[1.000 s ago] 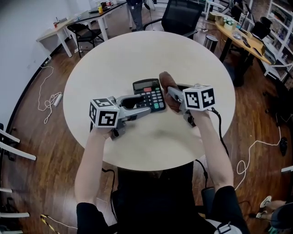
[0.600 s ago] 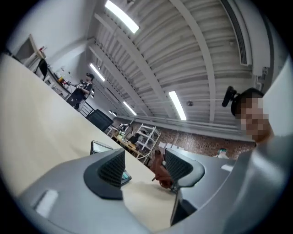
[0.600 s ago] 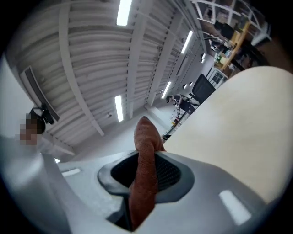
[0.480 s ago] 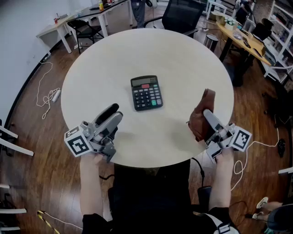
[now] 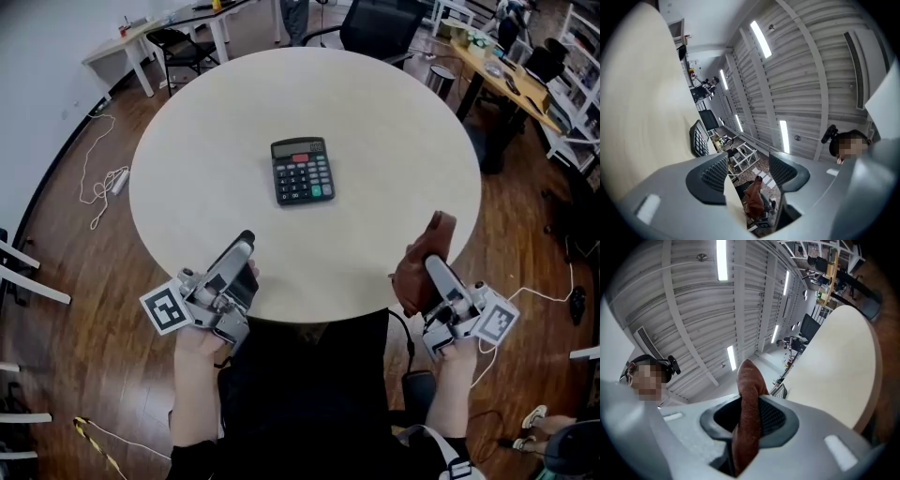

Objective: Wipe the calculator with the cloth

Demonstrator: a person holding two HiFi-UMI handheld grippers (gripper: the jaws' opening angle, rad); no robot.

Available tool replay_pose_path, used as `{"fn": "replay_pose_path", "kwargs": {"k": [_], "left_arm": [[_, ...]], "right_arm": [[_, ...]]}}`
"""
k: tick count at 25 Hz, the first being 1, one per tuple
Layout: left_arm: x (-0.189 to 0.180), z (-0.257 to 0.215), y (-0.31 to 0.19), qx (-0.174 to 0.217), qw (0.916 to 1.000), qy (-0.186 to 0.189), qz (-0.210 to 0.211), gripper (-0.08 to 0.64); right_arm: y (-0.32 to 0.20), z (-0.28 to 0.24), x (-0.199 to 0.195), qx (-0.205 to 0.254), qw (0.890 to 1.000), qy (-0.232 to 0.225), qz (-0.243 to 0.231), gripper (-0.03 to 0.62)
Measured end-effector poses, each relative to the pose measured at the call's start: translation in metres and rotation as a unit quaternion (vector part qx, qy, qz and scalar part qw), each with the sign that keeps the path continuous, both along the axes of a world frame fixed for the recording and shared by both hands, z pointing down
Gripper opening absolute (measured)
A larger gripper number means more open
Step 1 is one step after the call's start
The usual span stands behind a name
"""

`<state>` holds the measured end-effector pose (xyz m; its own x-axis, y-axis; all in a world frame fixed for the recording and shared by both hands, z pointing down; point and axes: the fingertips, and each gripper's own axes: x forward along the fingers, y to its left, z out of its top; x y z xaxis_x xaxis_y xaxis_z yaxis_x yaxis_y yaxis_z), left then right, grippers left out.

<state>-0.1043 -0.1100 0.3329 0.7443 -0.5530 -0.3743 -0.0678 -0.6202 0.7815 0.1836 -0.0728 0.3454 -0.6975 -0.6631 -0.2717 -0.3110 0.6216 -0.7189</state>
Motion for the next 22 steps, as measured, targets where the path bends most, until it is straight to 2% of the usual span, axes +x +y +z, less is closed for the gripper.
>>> {"fn": "replay_pose_path", "kwargs": {"k": [3,8,13,18,22], "left_arm": [[-0.004,0.005,-0.006,-0.036,0.9988,0.032,-0.011,0.264],[-0.013,0.008,-0.015,-0.06,0.9967,0.049,-0.026,0.251],[0.002,0.01,-0.013,-0.062,0.9975,0.021,-0.026,0.207],[0.03,0.015,-0.014,-0.073,0.9971,-0.018,-0.011,0.199],[0.033,0.017,-0.012,-0.08,0.9965,-0.024,-0.007,0.199]], "right_arm": [[-0.012,-0.002,0.004,0.003,1.0,-0.001,0.024,0.095],[-0.027,-0.006,-0.005,0.008,1.0,0.005,0.027,0.097],[-0.032,-0.012,-0.033,0.007,1.0,0.014,-0.001,0.097],[-0.036,-0.018,-0.059,-0.001,0.999,-0.016,-0.05,0.097],[-0.046,-0.016,-0.082,-0.011,0.997,-0.019,-0.073,0.097]]}}
